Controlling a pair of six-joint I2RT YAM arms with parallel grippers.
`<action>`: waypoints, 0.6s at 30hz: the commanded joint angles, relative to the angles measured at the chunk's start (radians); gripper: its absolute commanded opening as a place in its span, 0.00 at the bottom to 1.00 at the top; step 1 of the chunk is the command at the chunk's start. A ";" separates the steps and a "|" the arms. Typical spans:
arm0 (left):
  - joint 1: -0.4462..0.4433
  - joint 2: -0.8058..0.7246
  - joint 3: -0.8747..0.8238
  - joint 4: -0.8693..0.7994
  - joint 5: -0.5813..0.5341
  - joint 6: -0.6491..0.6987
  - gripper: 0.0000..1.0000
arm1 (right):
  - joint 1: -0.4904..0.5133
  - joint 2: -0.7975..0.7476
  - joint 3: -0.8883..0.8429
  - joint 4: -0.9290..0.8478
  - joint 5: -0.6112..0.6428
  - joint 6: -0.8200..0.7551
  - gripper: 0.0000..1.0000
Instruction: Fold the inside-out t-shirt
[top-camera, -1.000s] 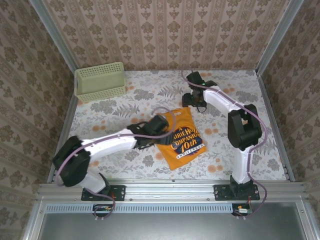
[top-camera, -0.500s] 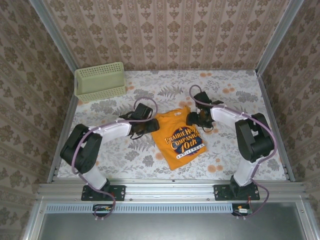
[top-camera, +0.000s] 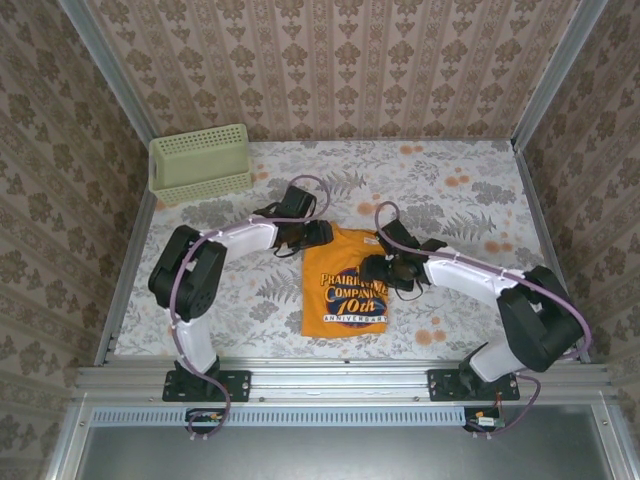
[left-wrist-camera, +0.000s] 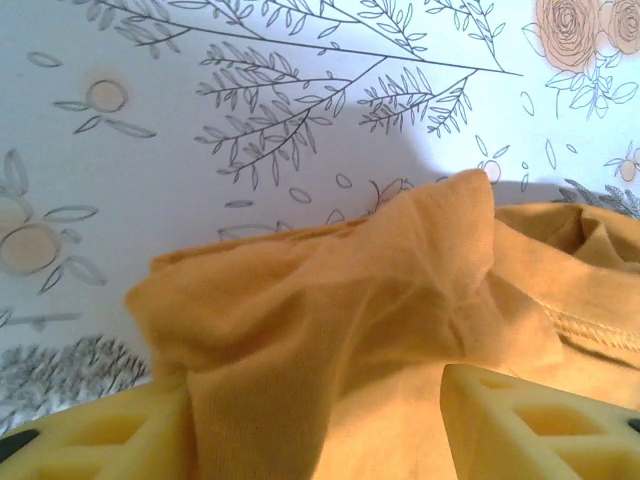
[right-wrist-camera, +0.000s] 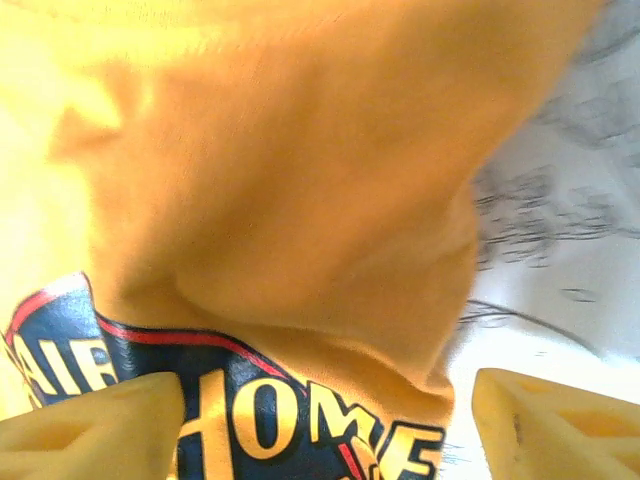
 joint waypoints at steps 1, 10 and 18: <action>0.010 -0.100 -0.002 -0.112 -0.064 0.053 0.65 | -0.075 -0.057 0.032 -0.075 0.120 0.024 0.83; 0.019 -0.099 -0.021 -0.146 -0.064 0.050 0.73 | -0.168 0.091 0.167 -0.050 0.060 -0.023 0.85; 0.014 0.011 0.021 -0.096 0.005 0.050 0.66 | -0.153 0.312 0.317 -0.055 0.033 -0.013 0.83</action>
